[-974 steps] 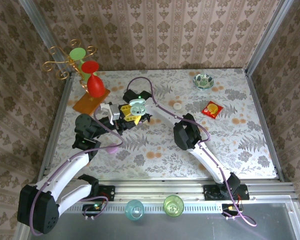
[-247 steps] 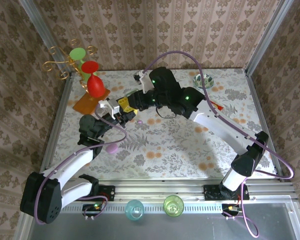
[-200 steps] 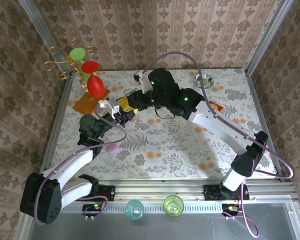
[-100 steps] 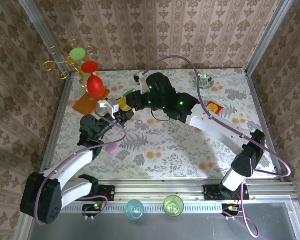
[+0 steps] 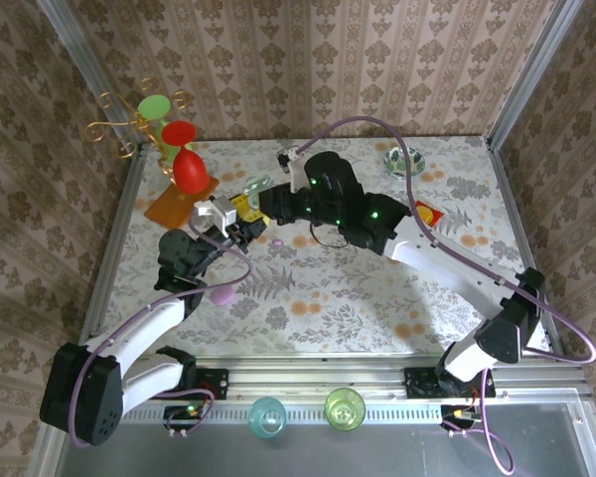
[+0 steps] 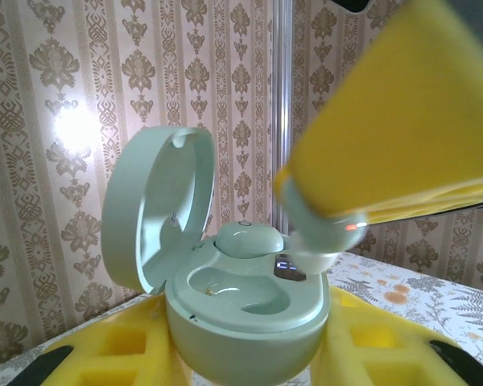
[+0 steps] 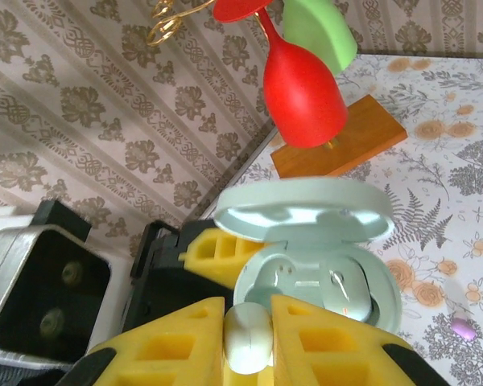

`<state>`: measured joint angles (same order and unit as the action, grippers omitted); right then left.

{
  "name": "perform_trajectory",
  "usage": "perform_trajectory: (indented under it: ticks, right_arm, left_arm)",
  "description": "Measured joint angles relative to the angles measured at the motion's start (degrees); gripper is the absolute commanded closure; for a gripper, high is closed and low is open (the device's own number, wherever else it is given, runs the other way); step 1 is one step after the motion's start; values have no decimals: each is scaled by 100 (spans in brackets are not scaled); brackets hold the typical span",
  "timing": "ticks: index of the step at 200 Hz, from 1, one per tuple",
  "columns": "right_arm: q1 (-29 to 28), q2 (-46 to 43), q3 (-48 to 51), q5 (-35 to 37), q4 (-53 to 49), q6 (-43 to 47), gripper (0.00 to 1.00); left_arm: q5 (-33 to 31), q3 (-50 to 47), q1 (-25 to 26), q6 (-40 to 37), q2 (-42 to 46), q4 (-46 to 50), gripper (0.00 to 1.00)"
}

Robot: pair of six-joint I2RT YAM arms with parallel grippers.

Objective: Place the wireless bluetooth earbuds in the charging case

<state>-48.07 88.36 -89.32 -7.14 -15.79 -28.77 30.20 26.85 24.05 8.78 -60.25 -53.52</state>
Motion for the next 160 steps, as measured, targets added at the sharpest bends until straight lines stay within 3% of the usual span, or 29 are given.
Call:
perform_trajectory:
  ticks: [87,160]
  right_arm:
    - [293,-774,892,-225,428,-260,82]
    - [114,-376,605,-107,876,-417,82]
  left_arm:
    - [15,0,-15,-4,-9,-120,76]
    - [-289,-109,-15,-4,-409,-708,77]
